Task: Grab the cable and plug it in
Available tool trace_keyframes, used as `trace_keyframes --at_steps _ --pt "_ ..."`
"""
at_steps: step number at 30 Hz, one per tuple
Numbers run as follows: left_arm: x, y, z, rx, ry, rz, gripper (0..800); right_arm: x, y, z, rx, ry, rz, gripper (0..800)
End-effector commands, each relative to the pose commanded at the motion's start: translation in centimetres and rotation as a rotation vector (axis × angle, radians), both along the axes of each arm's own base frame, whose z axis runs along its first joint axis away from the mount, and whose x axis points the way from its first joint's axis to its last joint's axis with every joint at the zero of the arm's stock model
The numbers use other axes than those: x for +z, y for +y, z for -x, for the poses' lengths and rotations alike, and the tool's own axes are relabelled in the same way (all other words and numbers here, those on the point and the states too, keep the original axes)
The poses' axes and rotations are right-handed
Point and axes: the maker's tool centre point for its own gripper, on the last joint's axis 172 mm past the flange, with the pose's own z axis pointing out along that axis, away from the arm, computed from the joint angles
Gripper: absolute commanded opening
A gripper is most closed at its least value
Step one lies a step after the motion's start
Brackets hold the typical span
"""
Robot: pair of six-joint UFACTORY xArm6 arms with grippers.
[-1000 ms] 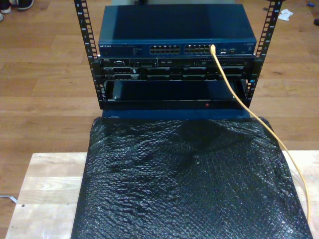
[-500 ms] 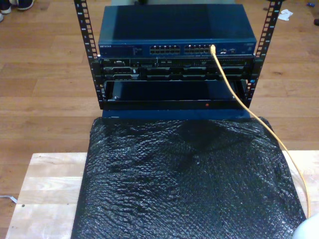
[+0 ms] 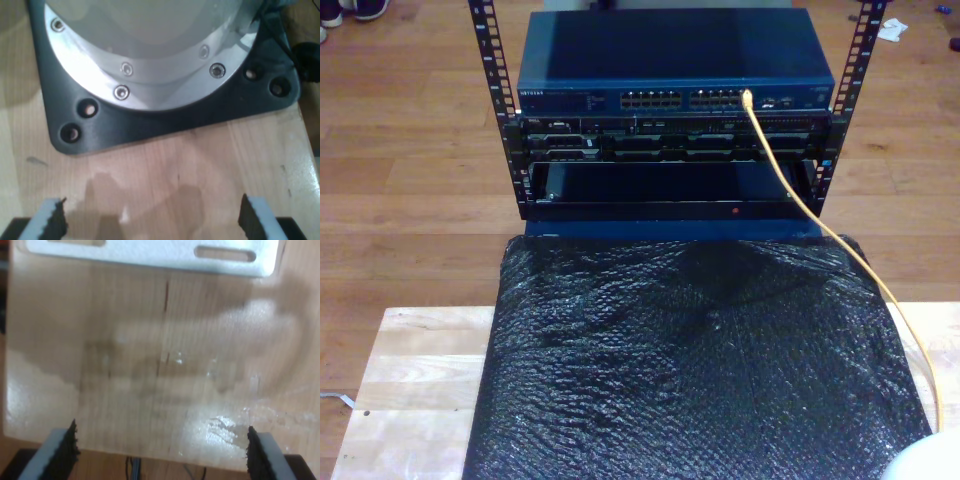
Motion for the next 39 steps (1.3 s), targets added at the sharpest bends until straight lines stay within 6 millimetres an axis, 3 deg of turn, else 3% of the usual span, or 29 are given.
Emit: trace_keyframes --at_steps 39 --pt "0.02 0.04 -0.01 0.001 0.000 -0.002 800 -0.42 -0.13 -0.60 -0.048 -0.034 0.017 798"
